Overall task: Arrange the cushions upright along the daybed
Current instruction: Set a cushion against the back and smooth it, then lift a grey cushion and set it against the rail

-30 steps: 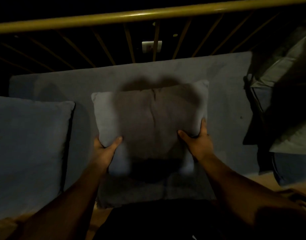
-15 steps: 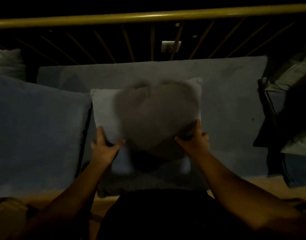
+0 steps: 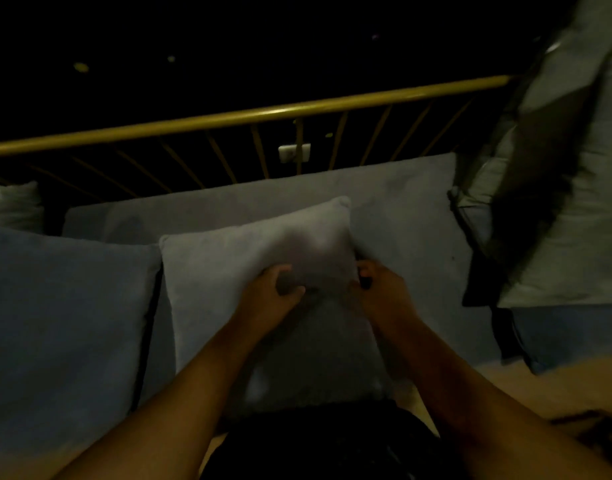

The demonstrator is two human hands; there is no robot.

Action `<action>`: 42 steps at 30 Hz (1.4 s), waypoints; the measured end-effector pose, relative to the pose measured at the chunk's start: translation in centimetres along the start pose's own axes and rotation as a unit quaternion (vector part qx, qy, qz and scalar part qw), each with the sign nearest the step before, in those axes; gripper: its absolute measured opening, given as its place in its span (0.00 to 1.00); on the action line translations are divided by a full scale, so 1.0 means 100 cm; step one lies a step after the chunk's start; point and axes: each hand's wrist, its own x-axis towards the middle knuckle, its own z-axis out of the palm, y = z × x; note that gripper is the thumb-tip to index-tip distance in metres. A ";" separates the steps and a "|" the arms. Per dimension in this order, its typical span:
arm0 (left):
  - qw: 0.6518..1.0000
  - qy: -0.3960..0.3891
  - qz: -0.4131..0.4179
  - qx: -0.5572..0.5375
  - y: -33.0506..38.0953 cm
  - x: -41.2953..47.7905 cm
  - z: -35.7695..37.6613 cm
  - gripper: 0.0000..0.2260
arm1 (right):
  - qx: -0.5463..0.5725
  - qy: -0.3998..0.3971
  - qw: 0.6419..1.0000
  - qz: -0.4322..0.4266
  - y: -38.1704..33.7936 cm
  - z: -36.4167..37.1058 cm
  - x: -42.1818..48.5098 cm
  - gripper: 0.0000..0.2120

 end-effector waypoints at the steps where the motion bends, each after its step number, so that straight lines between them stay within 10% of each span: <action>1: 1.000 -0.012 0.028 0.004 0.028 -0.001 -0.004 0.23 | 0.022 0.032 0.999 0.003 0.001 -0.020 -0.003 0.13; 5: 0.988 -0.045 0.143 0.030 0.134 -0.012 0.005 0.13 | 0.066 0.140 0.988 -0.013 0.019 -0.098 -0.014 0.19; 18: 0.960 -0.067 0.264 -0.060 0.358 0.012 0.175 0.30 | 0.233 0.339 0.911 0.023 0.169 -0.314 -0.016 0.13; 25: 0.977 -0.042 0.078 -0.196 0.421 0.055 0.262 0.65 | 0.191 0.390 0.897 0.090 0.250 -0.364 0.006 0.21; 42: 0.907 -0.050 0.007 -0.419 0.373 0.120 0.268 0.61 | 0.309 0.390 0.850 0.173 0.314 -0.414 0.065 0.60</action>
